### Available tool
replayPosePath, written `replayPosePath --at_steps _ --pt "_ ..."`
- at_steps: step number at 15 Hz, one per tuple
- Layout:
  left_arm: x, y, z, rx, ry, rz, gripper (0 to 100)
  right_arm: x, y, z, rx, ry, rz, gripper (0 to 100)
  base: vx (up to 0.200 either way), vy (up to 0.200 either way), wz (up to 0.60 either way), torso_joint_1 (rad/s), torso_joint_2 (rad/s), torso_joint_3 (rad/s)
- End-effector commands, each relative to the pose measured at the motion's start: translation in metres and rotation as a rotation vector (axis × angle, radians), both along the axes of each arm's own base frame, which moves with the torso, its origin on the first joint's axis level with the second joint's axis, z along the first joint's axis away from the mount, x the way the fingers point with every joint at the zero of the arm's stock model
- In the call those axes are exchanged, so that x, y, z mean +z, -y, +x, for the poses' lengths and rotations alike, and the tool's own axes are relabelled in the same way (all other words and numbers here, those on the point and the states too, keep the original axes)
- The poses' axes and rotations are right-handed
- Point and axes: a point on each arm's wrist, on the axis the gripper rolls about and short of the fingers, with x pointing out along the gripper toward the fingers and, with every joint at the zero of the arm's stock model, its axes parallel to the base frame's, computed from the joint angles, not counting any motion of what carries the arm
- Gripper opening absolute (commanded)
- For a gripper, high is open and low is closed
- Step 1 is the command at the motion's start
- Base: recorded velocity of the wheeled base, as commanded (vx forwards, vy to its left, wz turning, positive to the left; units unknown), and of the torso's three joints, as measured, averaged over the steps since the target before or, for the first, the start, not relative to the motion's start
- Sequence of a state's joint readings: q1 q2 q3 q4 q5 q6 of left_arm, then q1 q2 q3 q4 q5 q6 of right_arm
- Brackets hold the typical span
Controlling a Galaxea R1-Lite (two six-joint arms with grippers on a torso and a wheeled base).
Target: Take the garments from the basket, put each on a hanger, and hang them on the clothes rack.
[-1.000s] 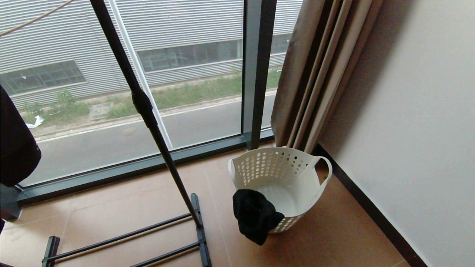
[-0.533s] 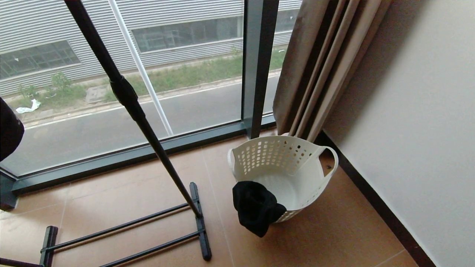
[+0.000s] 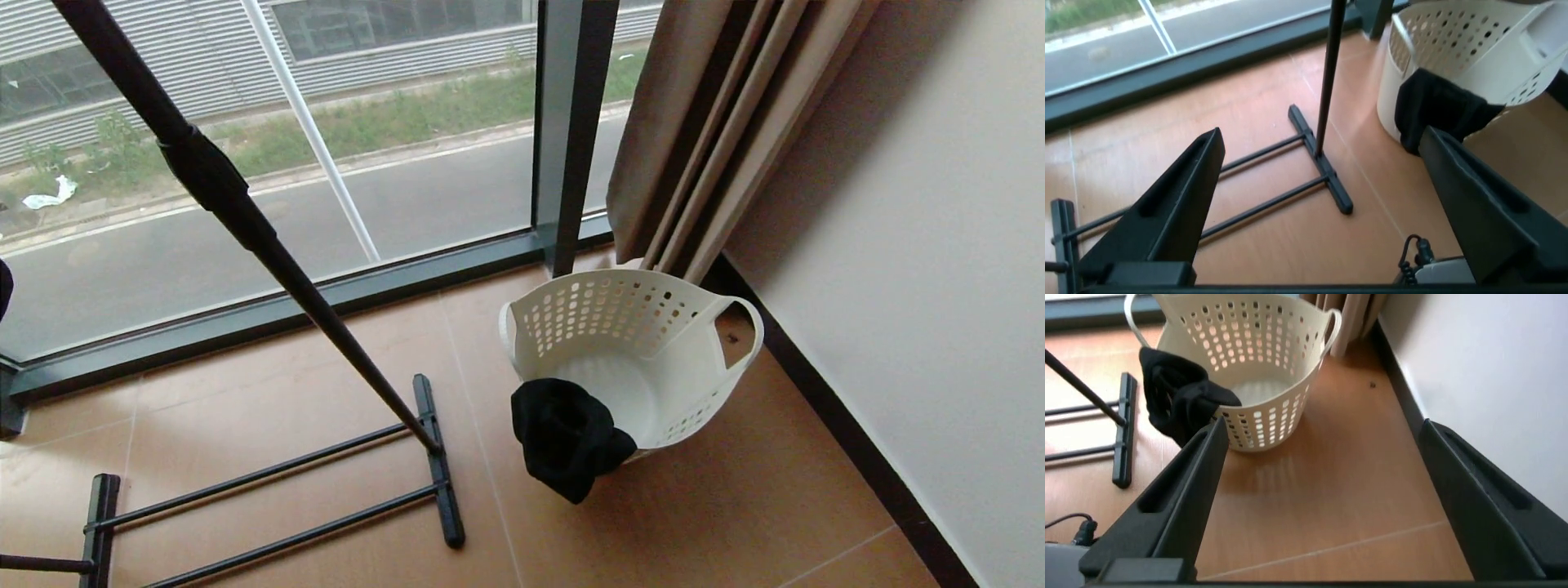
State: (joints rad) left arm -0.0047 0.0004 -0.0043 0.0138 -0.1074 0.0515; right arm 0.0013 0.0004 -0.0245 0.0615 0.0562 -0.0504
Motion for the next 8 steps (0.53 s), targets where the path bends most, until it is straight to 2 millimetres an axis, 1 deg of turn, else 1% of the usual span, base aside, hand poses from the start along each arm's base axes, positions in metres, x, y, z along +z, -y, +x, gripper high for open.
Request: replayPosePath --at_steps 1,8 --pt "0.0001 0.0 -0.0001 0.0 0.001 0.001 100 0.0 0.0 0.0 0.001 0.001 0.0 100 0.0 0.0 0.0 0.002 0.0 -0.203" --pt "0.0002 -0.0009 0.0 0.039 0.002 -0.008 100 0.0001 0.0 0.0003 0.002 -0.013 -0.002 100 0.0 0.0 0.0 0.001 0.0 -0.2"
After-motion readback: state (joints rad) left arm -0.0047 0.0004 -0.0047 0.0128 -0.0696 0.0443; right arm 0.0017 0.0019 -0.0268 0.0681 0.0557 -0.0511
